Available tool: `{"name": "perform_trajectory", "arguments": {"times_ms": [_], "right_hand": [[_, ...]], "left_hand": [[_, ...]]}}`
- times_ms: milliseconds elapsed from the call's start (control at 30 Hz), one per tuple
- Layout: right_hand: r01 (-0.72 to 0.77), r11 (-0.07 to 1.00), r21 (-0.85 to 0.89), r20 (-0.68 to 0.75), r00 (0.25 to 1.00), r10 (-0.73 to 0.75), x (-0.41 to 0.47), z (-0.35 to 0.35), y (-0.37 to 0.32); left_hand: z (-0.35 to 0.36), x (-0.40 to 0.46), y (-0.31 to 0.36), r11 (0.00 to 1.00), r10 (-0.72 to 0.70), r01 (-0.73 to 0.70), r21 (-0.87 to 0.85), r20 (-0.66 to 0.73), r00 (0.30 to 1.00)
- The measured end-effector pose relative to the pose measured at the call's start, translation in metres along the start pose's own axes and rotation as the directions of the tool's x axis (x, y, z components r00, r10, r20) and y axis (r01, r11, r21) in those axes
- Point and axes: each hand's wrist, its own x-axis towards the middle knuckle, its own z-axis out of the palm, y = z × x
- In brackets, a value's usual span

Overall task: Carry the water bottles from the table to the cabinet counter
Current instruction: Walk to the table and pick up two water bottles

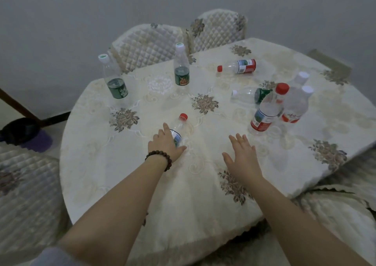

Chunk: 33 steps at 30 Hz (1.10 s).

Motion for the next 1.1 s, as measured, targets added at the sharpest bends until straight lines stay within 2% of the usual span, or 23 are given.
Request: {"name": "perform_trajectory", "arguments": {"times_ms": [267, 333, 400, 533, 667, 733, 833, 1000, 1100], "right_hand": [[-0.021, 0.999, 0.034, 0.002, 1.000, 0.021, -0.005, 0.000, 0.011], [-0.026, 0.998, 0.061, -0.011, 1.000, 0.027, -0.006, -0.002, 0.014], [-0.041, 0.995, 0.090, -0.036, 0.998, 0.045, -0.007, -0.008, 0.020], [-0.100, 0.981, 0.165, -0.142, 0.982, 0.124, -0.009, -0.031, 0.041], [-0.186, 0.931, 0.314, -0.289, 0.915, 0.281, -0.006, -0.061, 0.075], [-0.220, 0.879, 0.423, -0.314, 0.874, 0.370, 0.007, -0.074, 0.094], [-0.237, 0.805, 0.544, -0.274, 0.857, 0.437, 0.036, -0.090, 0.118], [-0.227, 0.761, 0.608, -0.186, 0.891, 0.414, 0.077, -0.097, 0.145], [-0.159, 0.740, 0.653, -0.179, 0.917, 0.355, 0.091, -0.093, 0.154]], "left_hand": [[0.017, 0.015, 0.007, 0.989, -0.130, 0.133, -0.063, 0.040, 0.991], [0.018, 0.011, 0.010, 0.984, -0.111, 0.111, -0.138, 0.010, 0.994], [0.016, 0.006, 0.019, 0.956, -0.065, 0.055, -0.288, -0.026, 0.998], [0.004, -0.007, 0.058, 0.783, 0.026, -0.090, -0.615, -0.112, 0.993], [-0.001, -0.010, 0.102, 0.603, 0.071, -0.113, -0.790, -0.088, 0.994], [-0.003, -0.008, 0.120, 0.549, 0.083, -0.117, -0.828, -0.086, 0.993], [0.000, 0.003, 0.138, 0.483, 0.069, -0.108, -0.869, -0.085, 0.994], [0.015, 0.017, 0.150, 0.496, 0.083, -0.127, -0.859, -0.099, 0.992], [0.022, 0.022, 0.156, 0.503, 0.082, -0.133, -0.854, -0.106, 0.991]]}}
